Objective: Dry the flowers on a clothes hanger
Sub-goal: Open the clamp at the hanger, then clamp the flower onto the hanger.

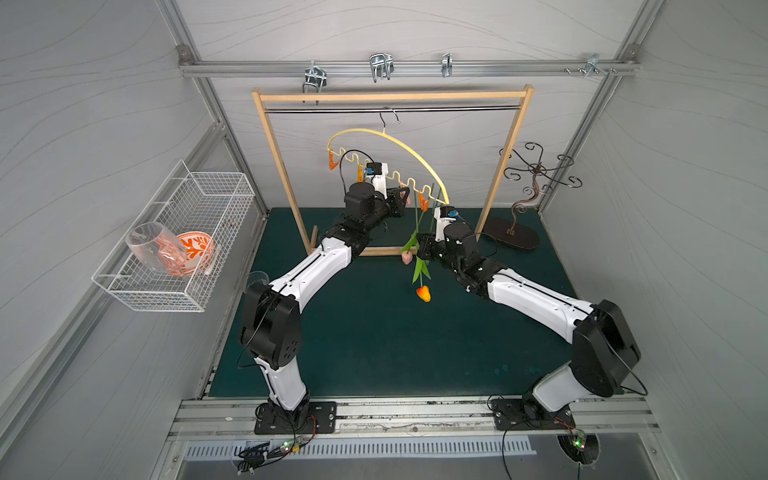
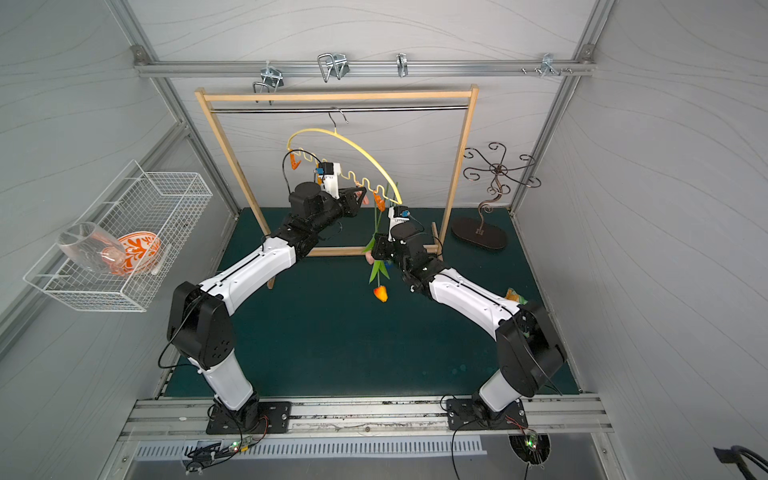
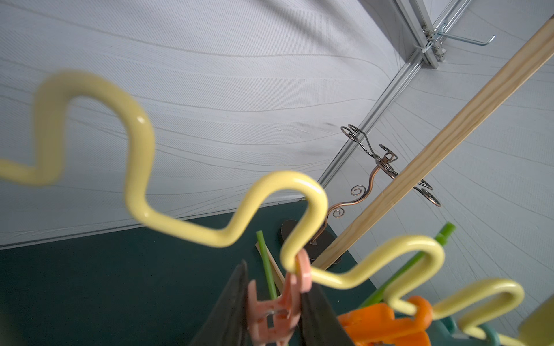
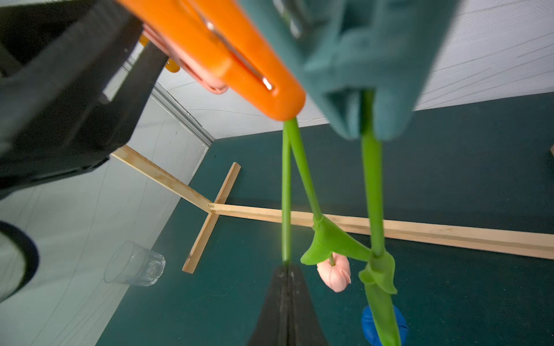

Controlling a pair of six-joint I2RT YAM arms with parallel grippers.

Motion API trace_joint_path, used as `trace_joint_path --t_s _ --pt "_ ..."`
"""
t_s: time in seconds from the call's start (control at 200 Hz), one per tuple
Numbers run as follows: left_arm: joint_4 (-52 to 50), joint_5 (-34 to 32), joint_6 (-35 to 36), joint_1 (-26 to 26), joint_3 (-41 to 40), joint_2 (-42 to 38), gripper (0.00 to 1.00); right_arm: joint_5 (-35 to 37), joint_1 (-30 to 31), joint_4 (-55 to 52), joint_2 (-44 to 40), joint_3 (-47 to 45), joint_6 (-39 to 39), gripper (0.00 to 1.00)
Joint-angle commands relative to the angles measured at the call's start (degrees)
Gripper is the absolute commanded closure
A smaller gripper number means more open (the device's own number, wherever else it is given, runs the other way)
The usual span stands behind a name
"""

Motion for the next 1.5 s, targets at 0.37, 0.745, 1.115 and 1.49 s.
trace_joint_path --t_s 0.37,0.745,1.115,1.49 --pt "0.86 1.75 2.36 -0.14 2.07 -2.95 0.72 -2.82 0.14 1.47 3.1 8.18 -1.47 1.0" --pt "0.54 2.07 2.02 -0.16 2.21 -3.28 0.73 -3.76 0.17 1.74 4.92 10.16 -2.33 1.0" --pt "0.32 1.55 2.81 -0.15 1.76 -3.07 0.73 -6.23 0.77 4.96 2.57 6.2 -5.12 1.0" --pt "0.82 1.68 2.16 -0.14 1.94 -2.67 0.73 -6.57 1.17 5.78 2.14 5.93 -5.85 1.0"
